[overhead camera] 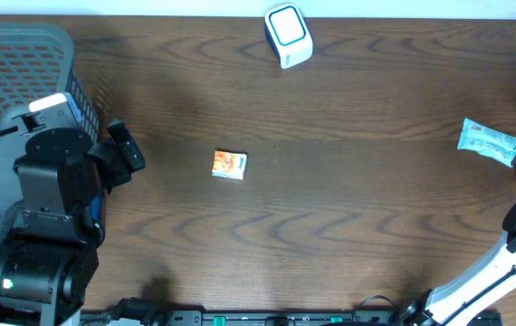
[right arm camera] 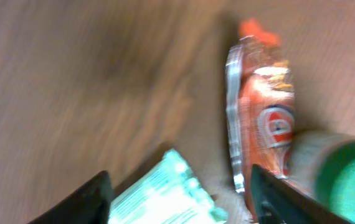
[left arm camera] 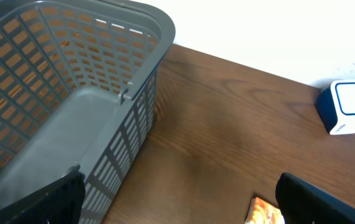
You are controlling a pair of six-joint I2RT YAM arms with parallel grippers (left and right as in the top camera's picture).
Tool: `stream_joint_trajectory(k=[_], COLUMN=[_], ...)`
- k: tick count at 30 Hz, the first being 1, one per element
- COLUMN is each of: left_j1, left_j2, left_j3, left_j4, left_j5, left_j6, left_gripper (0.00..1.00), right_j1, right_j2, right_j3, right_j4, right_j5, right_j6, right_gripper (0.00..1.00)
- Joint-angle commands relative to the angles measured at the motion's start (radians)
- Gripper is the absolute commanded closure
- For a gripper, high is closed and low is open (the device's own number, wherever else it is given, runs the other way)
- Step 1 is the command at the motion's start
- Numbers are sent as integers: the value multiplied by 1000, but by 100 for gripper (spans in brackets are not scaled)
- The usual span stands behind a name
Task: Scan the item barcode
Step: 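Move the chocolate bar to the right table edge and release it, then move the right gripper over the orange Kleenex pack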
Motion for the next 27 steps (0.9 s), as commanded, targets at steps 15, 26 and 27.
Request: stream_joint_trajectory(k=[15, 26, 27], left_j1=[5, 5, 5], left_j2=[-2, -2, -2], left_j3=[6, 6, 6], left_j4=[-3, -3, -3], left_j5=[-10, -10, -10], left_j6=[17, 17, 17], left_gripper=[2, 2, 2], right_j1=[436, 891, 924], right_j2=[-35, -25, -24], right_j3=[7, -47, -55], right_j4=[-206, -265, -261], right_j5=[-489, -369, -369], right_j6=[-67, -62, -62], right_gripper=[1, 1, 1])
